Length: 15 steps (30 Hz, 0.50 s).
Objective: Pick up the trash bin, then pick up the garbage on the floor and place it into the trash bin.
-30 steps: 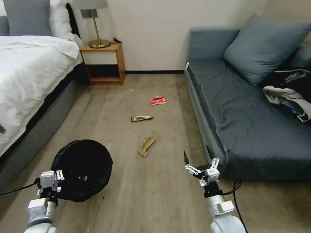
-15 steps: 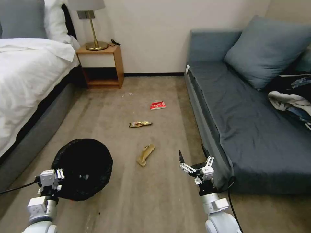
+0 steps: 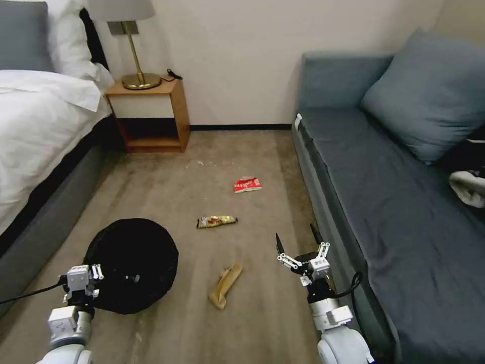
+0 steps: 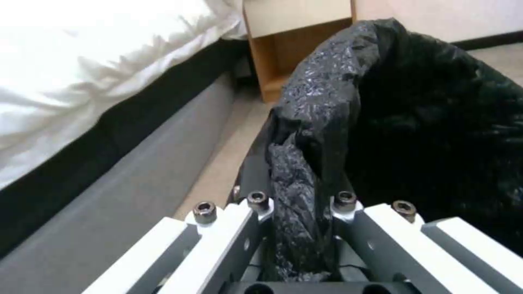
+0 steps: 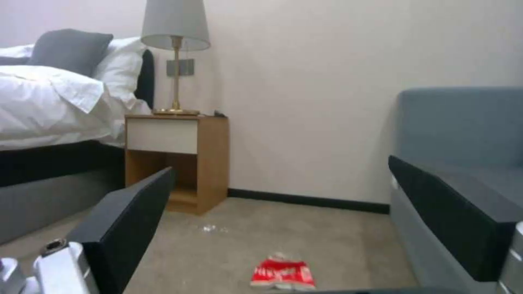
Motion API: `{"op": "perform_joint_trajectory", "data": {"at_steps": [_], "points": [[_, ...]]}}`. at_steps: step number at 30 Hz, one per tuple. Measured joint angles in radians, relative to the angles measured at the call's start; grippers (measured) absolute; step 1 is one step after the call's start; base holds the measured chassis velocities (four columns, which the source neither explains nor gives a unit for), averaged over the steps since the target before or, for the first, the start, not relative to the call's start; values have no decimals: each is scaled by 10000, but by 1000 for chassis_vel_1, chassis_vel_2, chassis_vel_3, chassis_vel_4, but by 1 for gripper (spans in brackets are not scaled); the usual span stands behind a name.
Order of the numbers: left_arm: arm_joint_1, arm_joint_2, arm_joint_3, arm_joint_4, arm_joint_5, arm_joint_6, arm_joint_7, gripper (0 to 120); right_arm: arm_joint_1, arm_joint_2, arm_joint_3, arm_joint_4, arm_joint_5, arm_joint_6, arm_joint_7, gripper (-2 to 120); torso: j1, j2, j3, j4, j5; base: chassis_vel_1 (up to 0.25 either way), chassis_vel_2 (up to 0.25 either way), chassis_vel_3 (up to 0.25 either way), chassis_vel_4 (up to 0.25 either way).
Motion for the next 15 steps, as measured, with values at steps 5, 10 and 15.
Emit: {"op": "perform_joint_trajectory", "data": {"at_steps": [5,10,15], "points": [[46,-18,-34,-15,9,-41,-19,6,292,-366,-414,-49,117,-629,-86,100,0,0,0,0,2,-128,140,119,-125],[136,-19,-108,-96,11,-65,-31,6,731,-1022,-1091,-79,825,-2221,-318,100,-2,0,-4,1,3,16,2,-20,20],[228,13,-216,-171,11,-92,-32,6,1556,-1862,-2311,138,2577,-5274,-338,100,-2,1,-5,1,2,12,-32,-22,16]]}}
